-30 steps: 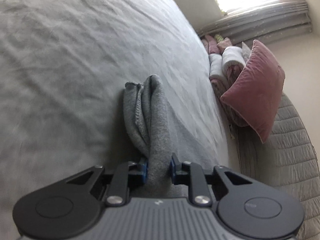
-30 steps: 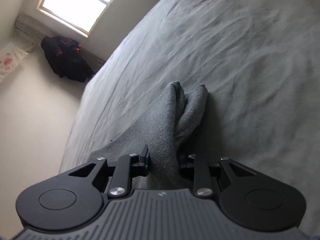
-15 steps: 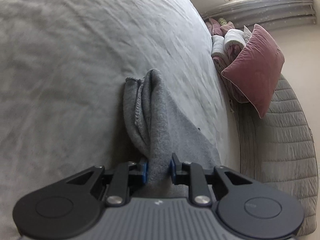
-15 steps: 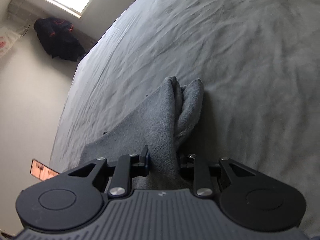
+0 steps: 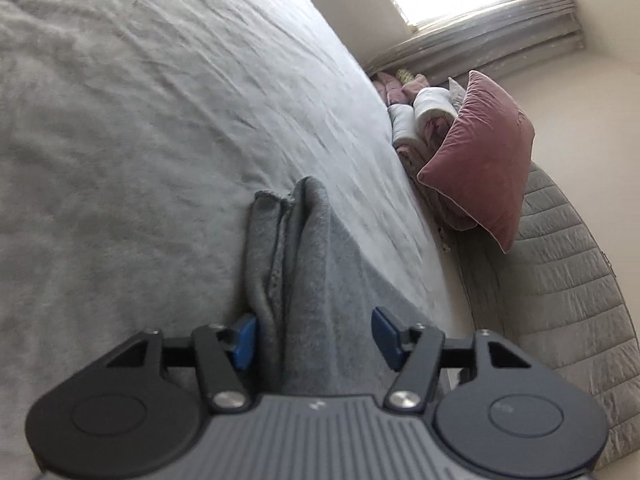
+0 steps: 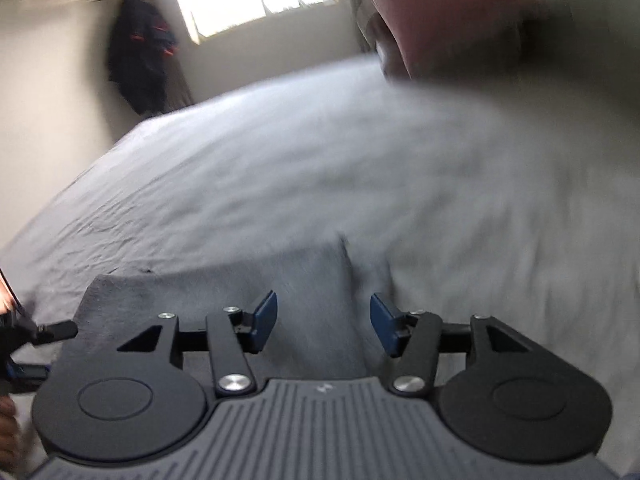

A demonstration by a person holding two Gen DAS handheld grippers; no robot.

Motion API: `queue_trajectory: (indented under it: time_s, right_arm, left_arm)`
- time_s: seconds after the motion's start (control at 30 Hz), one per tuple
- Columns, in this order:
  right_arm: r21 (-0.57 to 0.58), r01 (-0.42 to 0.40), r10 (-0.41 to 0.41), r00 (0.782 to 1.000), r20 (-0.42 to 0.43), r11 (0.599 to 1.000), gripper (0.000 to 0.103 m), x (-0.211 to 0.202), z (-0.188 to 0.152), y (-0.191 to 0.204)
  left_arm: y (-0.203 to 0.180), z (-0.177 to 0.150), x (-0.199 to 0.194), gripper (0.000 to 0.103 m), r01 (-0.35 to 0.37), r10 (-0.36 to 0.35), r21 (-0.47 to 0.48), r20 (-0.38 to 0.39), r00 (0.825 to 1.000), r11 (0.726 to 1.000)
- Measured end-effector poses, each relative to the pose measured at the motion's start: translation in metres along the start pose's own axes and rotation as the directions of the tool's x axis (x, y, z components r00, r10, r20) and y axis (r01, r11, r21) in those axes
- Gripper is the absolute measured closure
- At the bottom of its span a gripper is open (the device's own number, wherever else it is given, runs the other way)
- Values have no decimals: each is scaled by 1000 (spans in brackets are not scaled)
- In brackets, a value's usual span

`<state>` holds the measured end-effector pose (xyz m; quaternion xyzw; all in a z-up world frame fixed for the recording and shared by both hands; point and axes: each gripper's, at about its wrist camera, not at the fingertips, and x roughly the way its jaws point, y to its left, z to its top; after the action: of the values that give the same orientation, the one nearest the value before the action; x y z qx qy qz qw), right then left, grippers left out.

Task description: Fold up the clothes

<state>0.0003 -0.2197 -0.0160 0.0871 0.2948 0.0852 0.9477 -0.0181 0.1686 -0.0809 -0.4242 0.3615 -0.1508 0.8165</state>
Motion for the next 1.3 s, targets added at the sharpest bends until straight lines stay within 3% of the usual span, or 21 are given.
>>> queue_trajectory:
  time_s: [0.17,0.2,0.23,0.3,0.37,0.4,0.53,0.6,0.77,0.87,0.9,1.0,1.07,1.13,1.3]
  right_arm:
    - [-174,-71,87,993,84,982,47,-1,-12,44]
    - [-198,-83,100,992,77,977,49,2,-15,51]
    - [-221,-94,112,991,70,971,57,6,-17,58]
    - [-259,-101,120,991,57,961,68,9,-21,67]
    - [-295,-109,127,991,44,949,75,13,-24,76]
    - [-302,-117,132,991,32,946,79,18,-26,81]
    - [-319,-155,150,988,-43,935,98,24,-36,94]
    - [-320,-149,114,985,-126,936,101,38,-43,97]
    - [-270,-164,128,981,-146,949,103,43,-40,92]
    - [-122,-221,199,965,-168,968,95,42,-31,75]
    - [-52,-249,236,955,-180,967,88,41,-28,67]
    - [146,-317,341,919,-196,937,83,39,-18,43]
    - [284,-355,415,890,-191,891,76,37,-14,24]
    - [422,-375,475,865,-161,826,57,35,-13,5]
    - [642,-390,557,828,-70,661,50,31,-17,-36]
  left_arm:
    - [-5,-9,6,45,3,-7,68,64,998,998]
    - [-6,-10,6,45,-1,-4,77,72,997,997]
    - [-7,-11,6,45,-5,-1,86,78,997,996]
    - [-7,-12,5,51,-12,4,104,82,997,994]
    - [-7,-11,6,71,-20,13,98,75,997,995]
    - [-6,-10,6,76,-20,14,88,71,997,996]
    - [-8,-7,4,79,-14,9,72,64,998,997]
    - [-14,-6,2,80,-4,0,74,60,998,997]
    - [-42,-6,-1,81,39,-44,92,49,998,995]
    - [-61,-9,1,81,64,-68,103,35,997,993]
    - [-67,-10,2,81,71,-75,107,30,997,992]
    - [-85,-17,9,80,93,-95,130,8,995,987]
    - [-95,-22,15,80,104,-103,149,-10,995,983]
    - [-100,-27,26,77,110,-106,154,-38,994,982]
    - [-95,-37,49,58,180,-172,59,-127,977,982]
